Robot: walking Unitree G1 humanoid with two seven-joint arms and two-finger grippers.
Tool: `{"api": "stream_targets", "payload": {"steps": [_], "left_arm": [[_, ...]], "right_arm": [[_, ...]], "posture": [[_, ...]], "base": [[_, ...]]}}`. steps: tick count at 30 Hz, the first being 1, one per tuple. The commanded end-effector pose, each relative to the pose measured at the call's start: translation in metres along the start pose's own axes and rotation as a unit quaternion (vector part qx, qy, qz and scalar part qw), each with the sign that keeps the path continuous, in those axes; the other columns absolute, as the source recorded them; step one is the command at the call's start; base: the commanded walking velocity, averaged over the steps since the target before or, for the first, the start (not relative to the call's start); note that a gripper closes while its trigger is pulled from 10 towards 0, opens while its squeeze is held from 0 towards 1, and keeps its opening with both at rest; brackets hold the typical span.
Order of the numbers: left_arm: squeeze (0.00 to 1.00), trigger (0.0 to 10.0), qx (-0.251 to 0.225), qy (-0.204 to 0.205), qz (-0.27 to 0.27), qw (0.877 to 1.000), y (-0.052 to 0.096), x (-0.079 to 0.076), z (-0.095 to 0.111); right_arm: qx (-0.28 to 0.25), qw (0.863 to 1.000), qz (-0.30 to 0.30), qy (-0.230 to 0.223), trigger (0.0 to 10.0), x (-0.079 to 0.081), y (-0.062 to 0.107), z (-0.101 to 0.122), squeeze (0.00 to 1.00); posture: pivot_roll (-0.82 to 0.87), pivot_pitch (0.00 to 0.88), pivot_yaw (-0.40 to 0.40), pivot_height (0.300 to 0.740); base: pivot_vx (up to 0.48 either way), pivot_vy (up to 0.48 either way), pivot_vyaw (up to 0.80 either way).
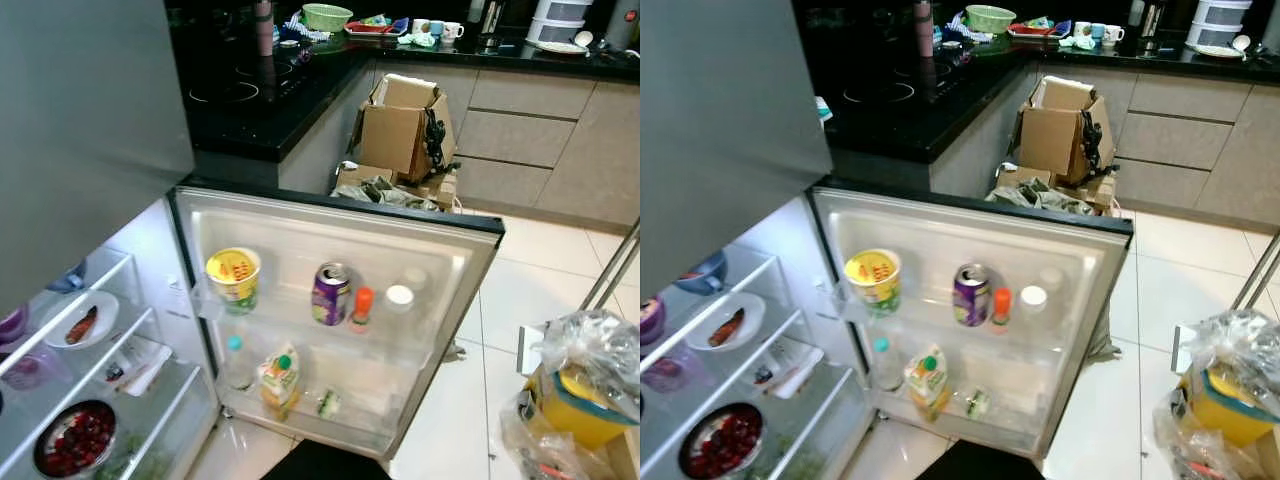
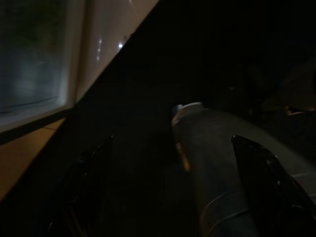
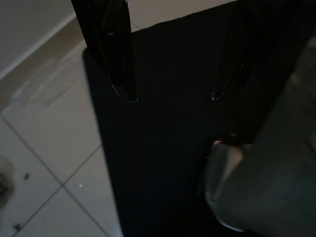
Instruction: Restocking fridge
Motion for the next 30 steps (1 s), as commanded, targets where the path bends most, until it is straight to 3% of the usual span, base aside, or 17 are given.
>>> {"api": "stream_targets", "payload": {"steps": [1, 17, 21, 30], "left_arm": [[0.00, 10.0, 0.018, 0.001, -0.015, 1.000, 0.001, -0.007, -0.010], [0.00, 10.0, 0.016, 0.003, -0.018, 1.000, 0.001, -0.008, -0.010], [0.00, 10.0, 0.017, 0.004, -0.018, 1.000, 0.001, -0.008, -0.010], [0.00, 10.0, 0.017, 0.012, -0.012, 1.000, 0.001, -0.007, -0.010]], "right_arm": [[-0.004, 1.000, -0.003, 0.002, 10.0, -0.002, 0.000, 0.002, 0.00], [-0.010, 0.999, 0.039, -0.010, 10.0, 0.004, 0.001, 0.002, 0.00], [-0.011, 0.998, 0.058, -0.027, 10.0, 0.007, 0.001, 0.002, 0.00], [-0.015, 0.997, 0.072, -0.033, 10.0, 0.010, 0.002, 0.003, 0.00]], "posture": [[-0.04, 0.000, 0.004, 0.740], [-0.04, 0.000, 0.003, 0.740], [-0.04, 0.000, 0.003, 0.740], [-0.04, 0.000, 0.003, 0.740]], "base": [[0.000, -0.480, 0.00], [0.000, -0.480, 0.00], [0.000, -0.434, 0.77], [0.000, 0.000, 0.79]]}}
Point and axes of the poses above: a point about 5 cm out from each wrist's last joint towards the gripper, its own y axis pointing back from the gripper into the wrist, its own z axis along the axis of the wrist's last joint, x = y × z, the point moved 3 cm from there along -y, pointing out of the wrist towards the gripper, and after that the axes turned 13 degrees about -y, right-handed, at the moved point
